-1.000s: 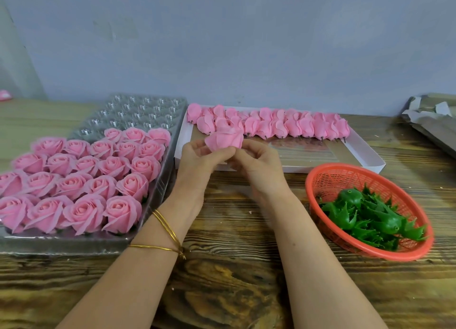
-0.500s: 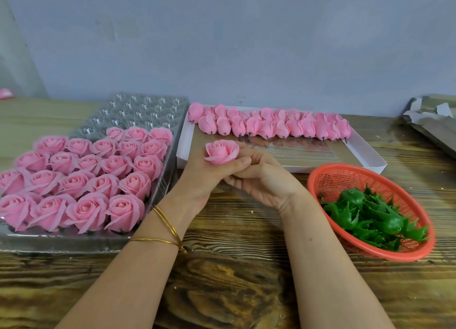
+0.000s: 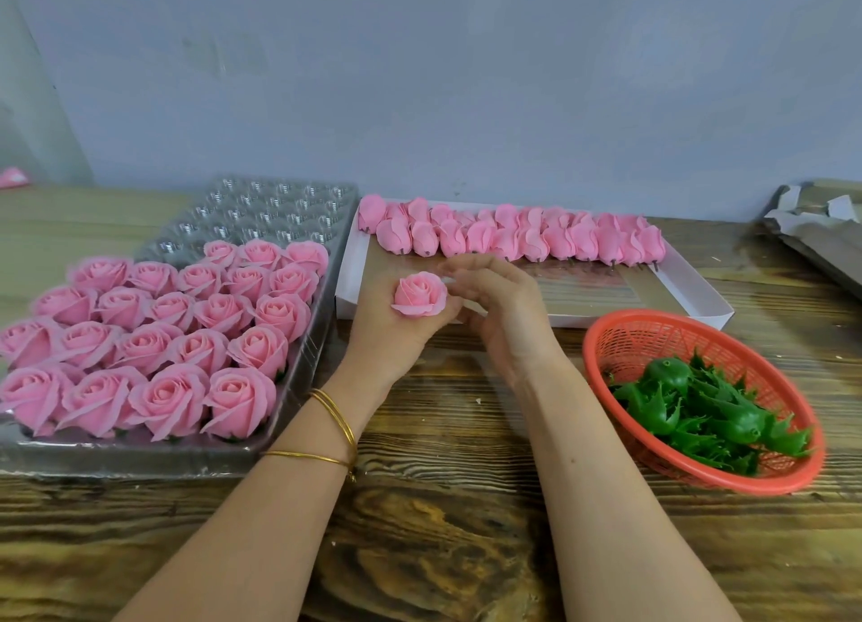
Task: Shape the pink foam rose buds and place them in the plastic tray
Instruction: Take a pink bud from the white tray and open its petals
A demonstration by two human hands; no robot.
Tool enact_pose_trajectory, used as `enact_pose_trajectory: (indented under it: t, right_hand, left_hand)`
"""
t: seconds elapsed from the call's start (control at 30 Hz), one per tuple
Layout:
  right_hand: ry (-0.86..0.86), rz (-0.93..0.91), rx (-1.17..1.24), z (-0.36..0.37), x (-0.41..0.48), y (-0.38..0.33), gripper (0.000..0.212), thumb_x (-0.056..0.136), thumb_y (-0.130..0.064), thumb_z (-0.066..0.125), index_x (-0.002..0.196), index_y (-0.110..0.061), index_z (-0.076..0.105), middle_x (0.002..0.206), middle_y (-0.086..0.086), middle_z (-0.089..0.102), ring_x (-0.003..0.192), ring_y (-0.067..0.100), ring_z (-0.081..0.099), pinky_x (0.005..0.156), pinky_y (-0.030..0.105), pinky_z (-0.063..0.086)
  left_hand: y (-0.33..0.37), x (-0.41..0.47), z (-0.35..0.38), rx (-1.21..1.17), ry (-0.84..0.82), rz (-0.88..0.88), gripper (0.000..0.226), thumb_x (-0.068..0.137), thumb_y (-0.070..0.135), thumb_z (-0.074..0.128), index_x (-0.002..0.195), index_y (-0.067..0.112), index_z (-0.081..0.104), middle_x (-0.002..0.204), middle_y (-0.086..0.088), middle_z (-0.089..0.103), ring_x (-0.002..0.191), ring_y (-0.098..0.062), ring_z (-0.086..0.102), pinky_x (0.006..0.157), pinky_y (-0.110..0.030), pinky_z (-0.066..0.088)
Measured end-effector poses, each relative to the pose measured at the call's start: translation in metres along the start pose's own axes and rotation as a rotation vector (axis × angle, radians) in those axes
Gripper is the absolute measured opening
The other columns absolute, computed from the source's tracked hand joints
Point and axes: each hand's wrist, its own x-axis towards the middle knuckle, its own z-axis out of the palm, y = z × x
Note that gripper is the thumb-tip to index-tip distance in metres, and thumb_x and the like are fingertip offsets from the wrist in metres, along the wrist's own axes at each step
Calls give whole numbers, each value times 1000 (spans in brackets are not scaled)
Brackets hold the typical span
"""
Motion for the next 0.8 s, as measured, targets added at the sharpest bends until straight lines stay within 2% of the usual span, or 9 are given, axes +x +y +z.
enact_pose_trajectory:
  t: [0.07,0.17,0.27,0.43,0.5,0.57,0.63,0.7,0.8]
  right_hand:
    - [-11,-31,-97,1,0,3,20,71,-25,70,87,-13,70,82,2,69,79,14,65,71,28,51]
    - [-16,-34,-160,5,0,9,25,69,-29,76,87,-12,71,80,3,71,81,16,66,76,31,51]
    - [3,-29,-185,6,0,11,34,65,-27,78,93,-9,71,83,5,72,81,15,68,71,28,52]
    - [-14,-29,-173,2,1,10,36,65,-23,80,97,-10,71,90,9,74,88,20,71,74,28,55]
    - [-8,-43,-161,2,1,10,33,68,-23,79,98,-11,71,93,9,74,91,21,70,77,30,57]
    - [8,-49,-94,3,3,11,22,78,-23,73,96,-11,70,89,6,73,87,16,69,73,28,56]
    - [56,-38,-21,3,6,9,13,80,-16,62,89,-12,70,84,2,71,82,12,67,69,26,53]
    - [97,-46,-62,2,7,9,26,64,-11,54,85,-13,68,83,5,68,83,16,64,76,32,55]
    - [32,-107,-254,5,1,13,41,58,-1,62,99,-8,64,89,9,67,88,19,66,83,37,57]
  left_hand:
    - [-1,-1,1,17,-14,13,15,77,10,78,83,22,72,78,6,72,73,-1,66,63,-15,51]
    - [-2,0,2,66,-58,-20,24,80,14,76,102,25,73,91,4,74,88,-10,69,76,-37,58]
    - [-4,3,4,122,-42,-36,27,79,12,75,98,31,73,90,8,74,89,-9,69,76,-43,59]
    - [-1,9,8,176,-55,-10,28,70,17,68,81,42,72,82,17,73,82,-3,69,70,-32,57]
    - [-2,13,9,181,-54,-12,26,75,13,68,83,38,73,83,14,74,81,-4,69,69,-34,59]
    - [-1,15,12,153,-22,-25,18,80,13,71,86,29,75,80,8,74,77,-8,70,66,-36,59]
    - [1,17,14,51,40,-50,13,79,15,75,74,26,72,69,11,70,66,-2,65,60,-22,55]
    - [2,20,15,-34,122,-104,18,79,15,76,68,22,65,61,11,64,59,0,60,53,-14,48]
    - [3,21,15,-223,160,-195,11,83,13,73,75,13,65,65,3,69,62,-7,67,50,-18,50]
